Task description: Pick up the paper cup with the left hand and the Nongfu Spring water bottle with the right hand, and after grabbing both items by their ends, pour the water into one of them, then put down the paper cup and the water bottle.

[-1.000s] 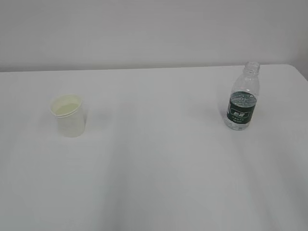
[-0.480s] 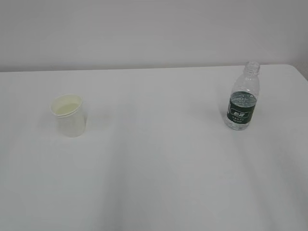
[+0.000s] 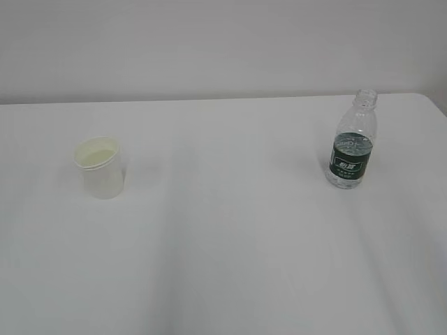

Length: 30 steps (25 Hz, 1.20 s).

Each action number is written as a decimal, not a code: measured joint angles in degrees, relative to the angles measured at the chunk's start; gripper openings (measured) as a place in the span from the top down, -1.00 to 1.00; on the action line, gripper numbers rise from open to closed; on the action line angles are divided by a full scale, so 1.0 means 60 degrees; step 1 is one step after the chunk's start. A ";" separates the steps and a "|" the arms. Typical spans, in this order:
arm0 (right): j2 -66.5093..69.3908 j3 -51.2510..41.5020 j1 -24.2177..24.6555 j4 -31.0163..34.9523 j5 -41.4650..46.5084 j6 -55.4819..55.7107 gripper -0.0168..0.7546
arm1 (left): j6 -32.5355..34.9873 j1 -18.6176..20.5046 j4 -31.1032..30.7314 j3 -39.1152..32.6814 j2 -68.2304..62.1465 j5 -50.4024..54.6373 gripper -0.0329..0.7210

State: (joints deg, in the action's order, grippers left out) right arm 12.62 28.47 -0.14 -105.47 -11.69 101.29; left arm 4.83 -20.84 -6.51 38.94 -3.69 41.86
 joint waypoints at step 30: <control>0.0000 0.0000 0.0000 0.0000 0.0570 0.0018 -0.57 | 0.0021 0.0000 -0.0132 0.0817 0.0039 0.0441 -0.31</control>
State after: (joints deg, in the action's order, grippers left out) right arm 12.62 28.47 -0.14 -105.47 -8.27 101.40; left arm 4.96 -20.84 -7.30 43.84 -3.45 44.50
